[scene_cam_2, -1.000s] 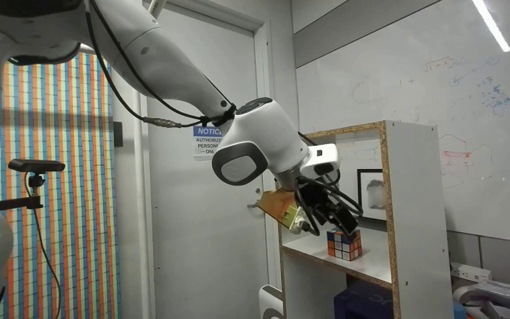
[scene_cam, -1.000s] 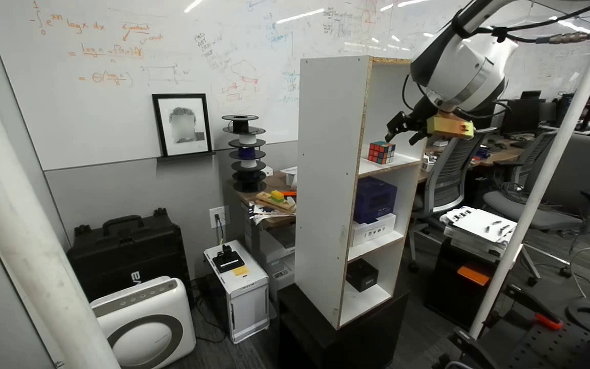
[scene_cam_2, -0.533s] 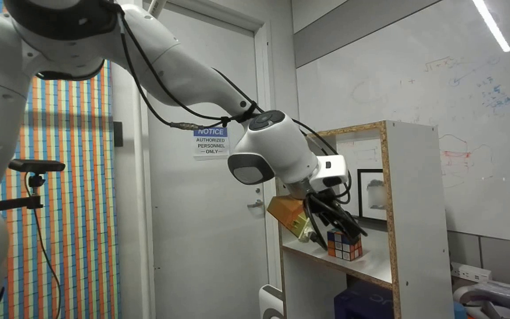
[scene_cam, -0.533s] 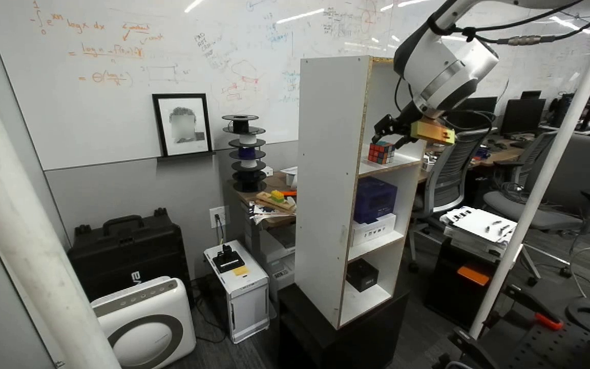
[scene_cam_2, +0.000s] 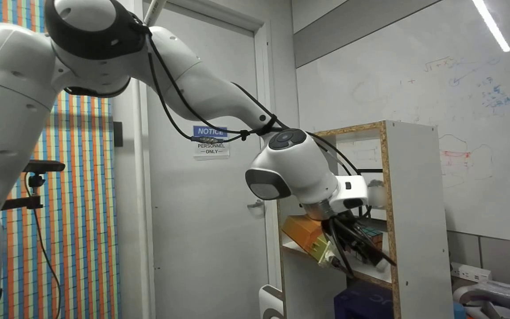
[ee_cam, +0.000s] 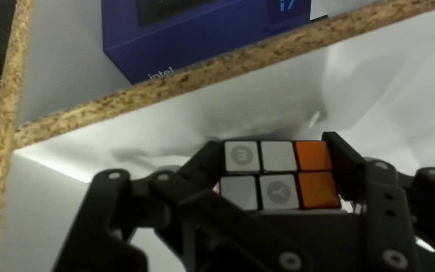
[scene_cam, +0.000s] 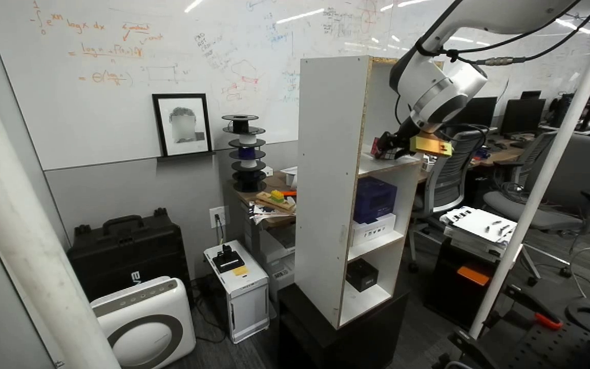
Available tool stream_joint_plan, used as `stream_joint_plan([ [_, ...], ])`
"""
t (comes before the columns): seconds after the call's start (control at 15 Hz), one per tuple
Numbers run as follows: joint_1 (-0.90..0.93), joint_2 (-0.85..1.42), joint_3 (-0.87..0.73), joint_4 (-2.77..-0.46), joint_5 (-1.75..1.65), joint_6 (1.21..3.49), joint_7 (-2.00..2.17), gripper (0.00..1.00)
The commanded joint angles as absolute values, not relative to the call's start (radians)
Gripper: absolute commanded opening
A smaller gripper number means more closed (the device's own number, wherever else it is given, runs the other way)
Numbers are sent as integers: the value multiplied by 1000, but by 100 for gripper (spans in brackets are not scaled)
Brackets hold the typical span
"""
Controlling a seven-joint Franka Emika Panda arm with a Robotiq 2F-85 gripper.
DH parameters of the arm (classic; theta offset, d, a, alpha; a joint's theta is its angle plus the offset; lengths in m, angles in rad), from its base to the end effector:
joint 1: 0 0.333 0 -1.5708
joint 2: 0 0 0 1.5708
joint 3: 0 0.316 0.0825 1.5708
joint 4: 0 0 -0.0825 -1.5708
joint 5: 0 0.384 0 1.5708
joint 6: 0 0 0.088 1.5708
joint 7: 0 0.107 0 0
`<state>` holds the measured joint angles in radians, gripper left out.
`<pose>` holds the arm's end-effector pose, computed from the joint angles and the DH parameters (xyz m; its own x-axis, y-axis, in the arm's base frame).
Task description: Put the rubik's cube on the top of the shelf
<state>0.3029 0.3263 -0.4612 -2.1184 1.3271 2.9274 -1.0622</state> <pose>0.5670 -0.1445 0.3074 0.7565 -0.2739 0.5939 -0.2086 -0.9617 -0.1779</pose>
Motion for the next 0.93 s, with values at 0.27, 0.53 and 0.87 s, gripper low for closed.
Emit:
stream_joint_plan([
  [0.27,331,230,-445,-2185,1309,2926,-1107,43],
  [0.53,383,128,-443,-2295,1266,2946,-1095,42],
  [0.87,418,27,-442,-2408,1249,2953,-1080,42],
])
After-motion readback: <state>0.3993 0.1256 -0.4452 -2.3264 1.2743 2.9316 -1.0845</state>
